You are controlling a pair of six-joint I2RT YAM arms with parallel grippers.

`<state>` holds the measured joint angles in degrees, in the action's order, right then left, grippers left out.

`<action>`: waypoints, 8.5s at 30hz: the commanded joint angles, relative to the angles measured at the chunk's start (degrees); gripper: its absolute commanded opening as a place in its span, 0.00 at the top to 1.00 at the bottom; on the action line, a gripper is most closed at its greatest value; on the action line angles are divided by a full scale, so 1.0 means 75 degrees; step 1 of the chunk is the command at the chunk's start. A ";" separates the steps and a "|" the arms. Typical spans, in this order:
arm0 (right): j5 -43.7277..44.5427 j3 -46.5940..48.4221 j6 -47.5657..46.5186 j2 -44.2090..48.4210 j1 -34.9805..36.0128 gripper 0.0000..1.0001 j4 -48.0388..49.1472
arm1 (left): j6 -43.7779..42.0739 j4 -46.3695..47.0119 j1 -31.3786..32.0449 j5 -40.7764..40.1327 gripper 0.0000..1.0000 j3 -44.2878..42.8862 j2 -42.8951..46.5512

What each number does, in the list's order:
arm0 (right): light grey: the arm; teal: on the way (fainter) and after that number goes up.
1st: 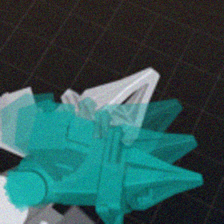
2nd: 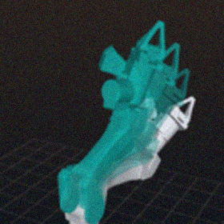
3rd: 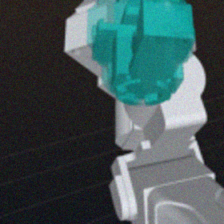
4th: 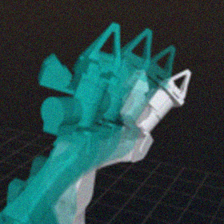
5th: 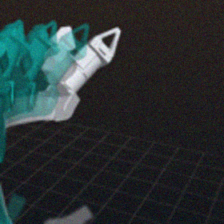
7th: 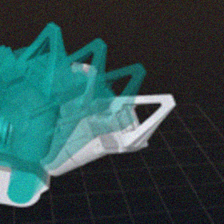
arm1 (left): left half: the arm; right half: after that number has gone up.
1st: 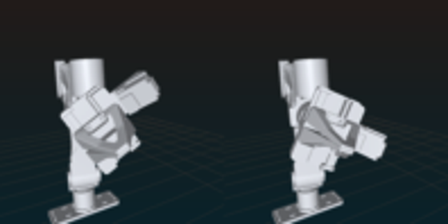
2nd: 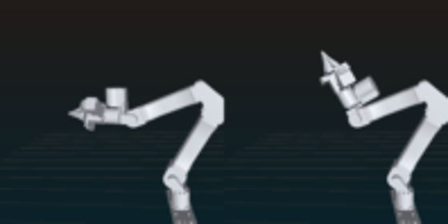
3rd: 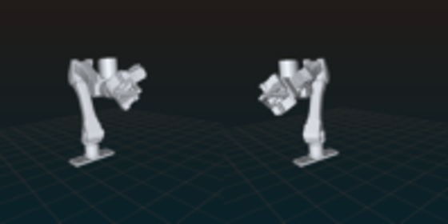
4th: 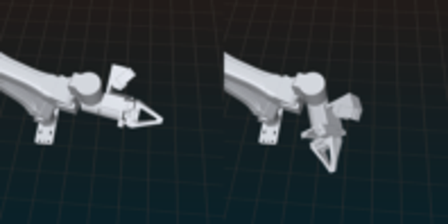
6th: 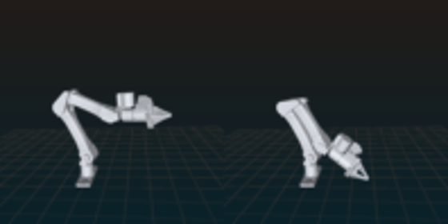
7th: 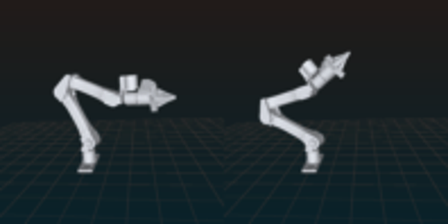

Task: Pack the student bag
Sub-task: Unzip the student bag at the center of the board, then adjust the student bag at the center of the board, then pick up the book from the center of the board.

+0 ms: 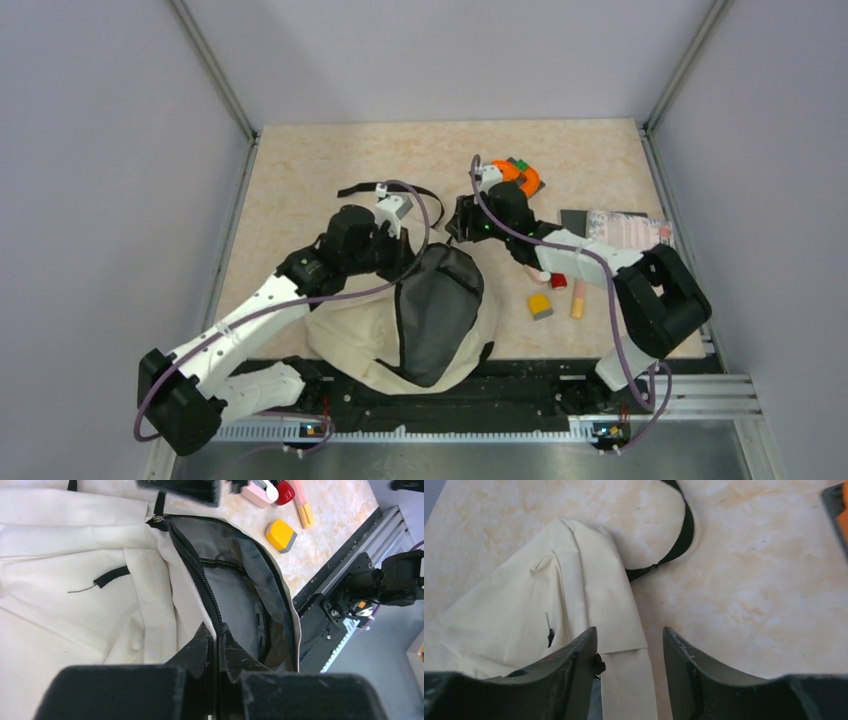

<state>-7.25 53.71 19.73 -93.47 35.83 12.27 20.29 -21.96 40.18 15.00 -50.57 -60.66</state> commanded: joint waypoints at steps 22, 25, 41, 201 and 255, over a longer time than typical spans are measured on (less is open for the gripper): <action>0.1166 -0.2442 0.1543 0.3673 0.1344 0.23 -0.2217 | 0.1100 0.0469 -0.1497 -0.1565 0.38 0.0372 -0.1794; 0.1436 -0.2398 0.1710 0.3486 0.1661 0.22 -0.2234 | 0.1157 0.0424 -0.1513 -0.1525 0.30 0.0436 -0.1506; 0.2015 -0.2298 0.1943 0.2935 0.1966 0.73 -0.2482 | 0.1820 0.1340 -0.1217 0.1746 0.19 0.1955 0.0203; 0.1561 -0.4207 0.2556 0.4054 -0.9392 0.01 0.0335 | -0.0557 -0.0788 -0.2885 0.1134 1.00 -0.1227 -0.0754; -0.0267 -0.3120 0.0731 0.4263 -0.9451 1.00 0.0603 | -0.0848 -0.0536 -0.2944 0.0722 1.00 -0.1133 -0.0704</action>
<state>-7.25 24.64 31.31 -66.72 -37.85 21.45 14.17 -30.00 18.52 19.88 -58.46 -67.40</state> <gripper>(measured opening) 0.238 0.048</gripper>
